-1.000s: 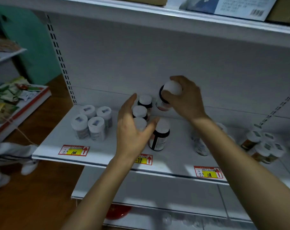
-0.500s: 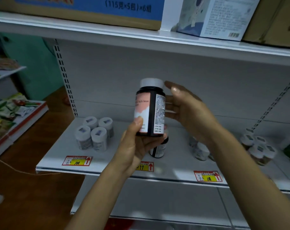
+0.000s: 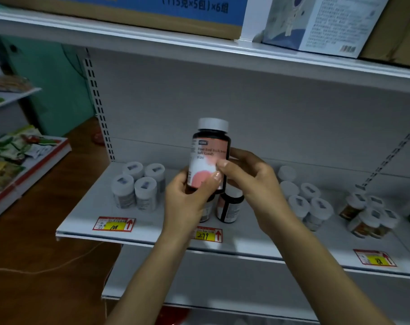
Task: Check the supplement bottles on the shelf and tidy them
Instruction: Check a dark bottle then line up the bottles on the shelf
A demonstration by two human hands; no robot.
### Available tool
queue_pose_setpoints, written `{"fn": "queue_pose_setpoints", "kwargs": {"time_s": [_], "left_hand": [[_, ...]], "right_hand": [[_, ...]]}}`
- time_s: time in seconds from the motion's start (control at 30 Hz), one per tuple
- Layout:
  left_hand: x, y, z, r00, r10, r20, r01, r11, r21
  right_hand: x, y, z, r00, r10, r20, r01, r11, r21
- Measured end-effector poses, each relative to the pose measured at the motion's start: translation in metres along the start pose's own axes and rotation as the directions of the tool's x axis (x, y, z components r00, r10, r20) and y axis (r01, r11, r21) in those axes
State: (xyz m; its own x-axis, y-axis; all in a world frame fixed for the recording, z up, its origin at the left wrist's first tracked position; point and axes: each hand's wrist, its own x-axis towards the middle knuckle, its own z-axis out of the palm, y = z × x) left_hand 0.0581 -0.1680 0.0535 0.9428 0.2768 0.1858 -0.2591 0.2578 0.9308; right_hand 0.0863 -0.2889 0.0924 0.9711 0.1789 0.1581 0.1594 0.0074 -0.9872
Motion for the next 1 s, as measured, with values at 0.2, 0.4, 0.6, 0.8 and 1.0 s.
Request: {"fn": "queue_pose_setpoints", "kwargs": {"time_s": [0.2, 0.4, 0.6, 0.8, 1.0], "left_hand": [[0.000, -0.004, 0.001, 0.986, 0.119, -0.116, -0.086, 0.963, 0.254], [-0.003, 0.002, -0.005, 0.995, 0.075, 0.060, -0.084, 0.982, 0.167], [-0.006, 0.011, -0.007, 0.792, -0.496, 0.356, 0.608, 0.688, -0.395], [-0.012, 0.015, 0.008, 0.722, -0.468, 0.510, 0.690, 0.543, -0.478], [-0.017, 0.007, 0.011, 0.768, -0.465, 0.441, 0.641, 0.562, -0.523]], "right_hand": [[-0.001, 0.007, 0.014, 1.000, -0.011, 0.018, 0.010, 0.999, 0.049], [0.005, 0.001, 0.000, 0.998, -0.034, 0.061, 0.024, 0.988, 0.151], [0.015, 0.001, -0.025, 0.979, -0.069, 0.189, 0.006, 0.950, 0.311], [0.008, 0.010, -0.032, 0.924, -0.018, 0.382, -0.160, 0.889, 0.428], [0.006, 0.016, -0.030, 0.904, 0.002, 0.428, -0.239, 0.832, 0.501]]}}
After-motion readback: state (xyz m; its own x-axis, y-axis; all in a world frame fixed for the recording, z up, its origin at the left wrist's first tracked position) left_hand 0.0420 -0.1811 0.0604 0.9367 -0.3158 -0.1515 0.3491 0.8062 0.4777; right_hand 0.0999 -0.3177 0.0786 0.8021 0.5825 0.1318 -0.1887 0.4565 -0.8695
